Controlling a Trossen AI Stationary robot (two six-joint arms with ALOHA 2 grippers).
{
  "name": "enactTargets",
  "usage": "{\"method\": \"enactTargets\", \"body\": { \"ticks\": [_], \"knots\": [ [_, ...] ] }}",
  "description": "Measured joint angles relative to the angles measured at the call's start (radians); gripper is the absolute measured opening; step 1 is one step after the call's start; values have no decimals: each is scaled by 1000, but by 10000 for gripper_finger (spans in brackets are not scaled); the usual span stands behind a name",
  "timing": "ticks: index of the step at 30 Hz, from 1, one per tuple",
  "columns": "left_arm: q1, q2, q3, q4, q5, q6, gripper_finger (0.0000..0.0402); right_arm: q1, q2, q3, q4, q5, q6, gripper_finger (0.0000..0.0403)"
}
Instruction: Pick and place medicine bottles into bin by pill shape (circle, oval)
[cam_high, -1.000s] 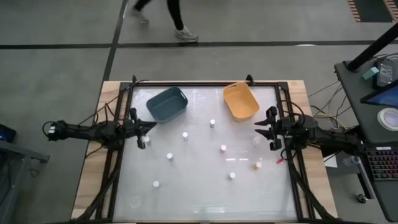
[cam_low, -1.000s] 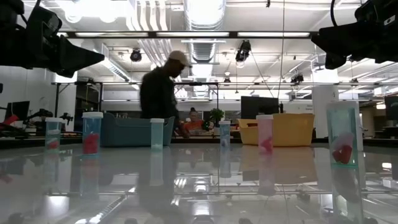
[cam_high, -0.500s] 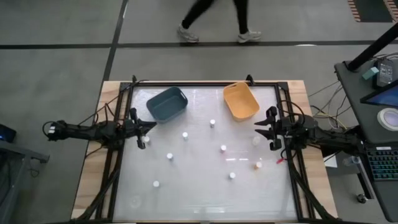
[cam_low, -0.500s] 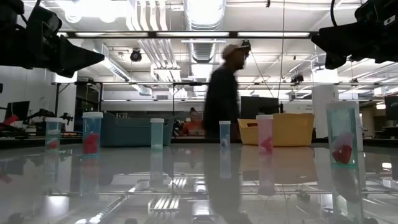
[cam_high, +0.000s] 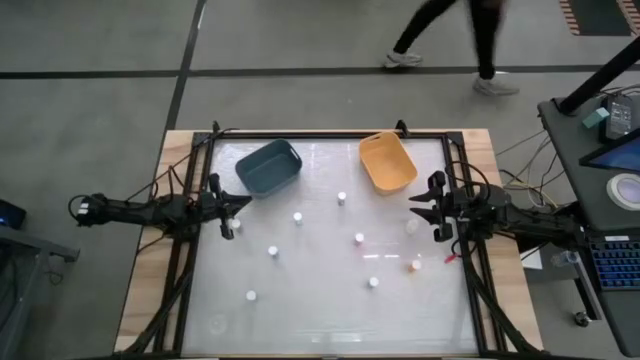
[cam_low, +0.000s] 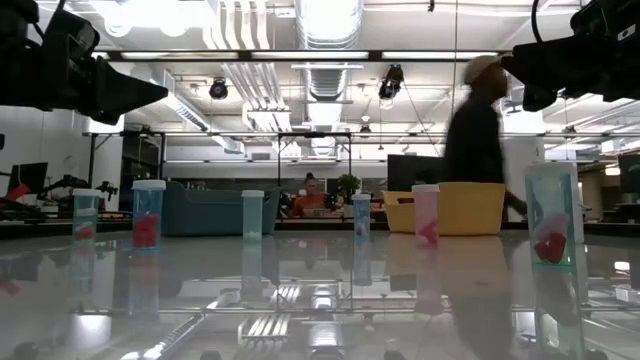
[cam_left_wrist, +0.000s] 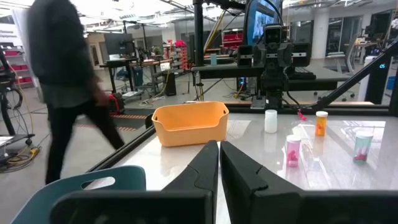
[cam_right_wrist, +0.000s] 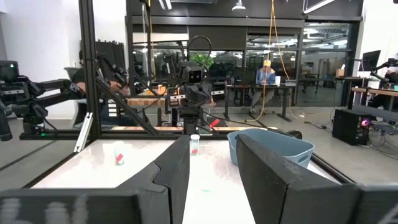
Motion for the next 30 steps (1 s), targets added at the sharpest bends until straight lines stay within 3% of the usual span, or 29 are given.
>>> {"method": "enactTargets", "body": {
  "ticks": [24,28,30],
  "knots": [
    [0,0,0,24,4,-25,1,0,0,0,0,0,3,123],
    [0,0,0,162,15,-239,1,0,0,0,-5,-5,245,123],
    [0,0,0,244,10,-264,1,0,0,0,-6,-5,367,123]
  ]
}}
